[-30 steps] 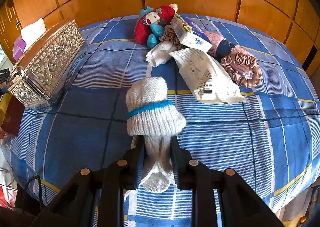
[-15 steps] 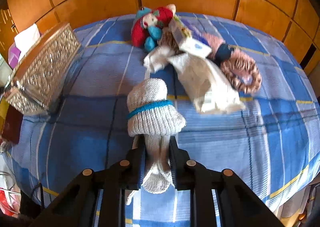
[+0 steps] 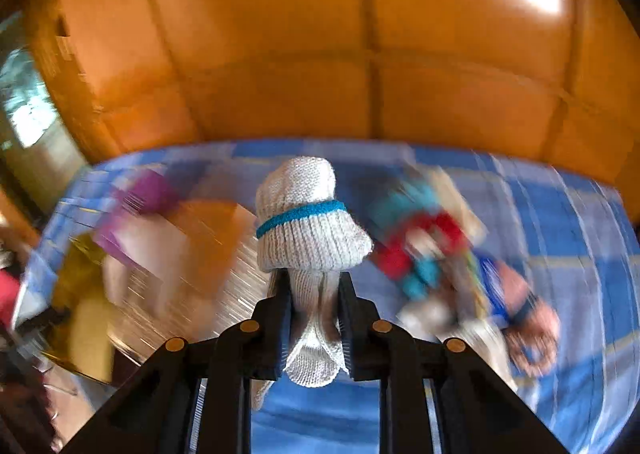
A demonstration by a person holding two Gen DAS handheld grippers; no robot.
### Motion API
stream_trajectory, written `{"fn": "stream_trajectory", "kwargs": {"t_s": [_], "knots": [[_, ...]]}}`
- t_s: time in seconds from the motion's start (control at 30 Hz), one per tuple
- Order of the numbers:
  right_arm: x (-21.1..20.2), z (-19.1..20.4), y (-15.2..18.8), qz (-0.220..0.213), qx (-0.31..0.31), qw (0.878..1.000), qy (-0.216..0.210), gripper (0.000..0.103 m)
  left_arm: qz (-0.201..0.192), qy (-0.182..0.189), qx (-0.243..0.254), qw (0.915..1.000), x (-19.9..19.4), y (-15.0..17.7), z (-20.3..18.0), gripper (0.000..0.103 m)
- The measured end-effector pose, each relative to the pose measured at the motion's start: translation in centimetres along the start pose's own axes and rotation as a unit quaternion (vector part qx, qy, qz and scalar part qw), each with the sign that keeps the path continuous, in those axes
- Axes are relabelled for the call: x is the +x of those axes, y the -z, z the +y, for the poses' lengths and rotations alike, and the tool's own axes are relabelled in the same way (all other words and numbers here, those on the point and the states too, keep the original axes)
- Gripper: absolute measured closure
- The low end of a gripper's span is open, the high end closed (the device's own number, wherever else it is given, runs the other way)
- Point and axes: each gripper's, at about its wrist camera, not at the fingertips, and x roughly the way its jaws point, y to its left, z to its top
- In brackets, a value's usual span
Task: Organize soft objects
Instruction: 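Carry the white knit sock into the gold tray and release it with the right tool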
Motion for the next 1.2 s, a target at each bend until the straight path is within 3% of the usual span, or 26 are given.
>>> {"fn": "stream_trajectory", "kwargs": {"t_s": [0.13, 0.23, 0.37, 0.5, 0.67, 0.9, 1.2], "knots": [[0.0, 7.0, -3.7, -0.002, -0.051, 0.995, -0.085, 0.084, -0.007, -0.008, -0.004, 0.9999, -0.8, 0.4, 0.3, 0.011], [0.0, 11.7, -4.4, 0.008, -0.075, 0.987, -0.143, 0.083, -0.016, -0.012, -0.010, 0.9998, -1.5, 0.6, 0.6, 0.011], [1.0, 16.2, -3.8, 0.039, -0.089, 0.976, -0.197, 0.083, -0.027, -0.016, -0.010, 0.9995, -2.4, 0.7, 1.0, 0.011], [2.0, 19.2, -1.8, 0.065, -0.113, 0.967, -0.218, 0.083, -0.043, -0.027, -0.015, 0.9986, -3.3, 0.9, 1.6, 0.011], [3.8, 21.4, 1.4, 0.102, -0.140, 0.961, -0.217, 0.083, -0.057, -0.039, -0.024, 0.9973, -4.2, 1.1, 2.7, 0.011], [8.0, 24.2, 3.8, 0.141, -0.147, 0.962, -0.182, 0.083, -0.059, -0.052, -0.046, 0.9959, -4.3, 1.5, 4.7, 0.011], [10.8, 26.1, 5.3, 0.152, -0.171, 0.965, -0.126, 0.078, -0.067, -0.064, -0.059, 0.9939, -4.1, 1.5, 5.8, 0.011]]}}
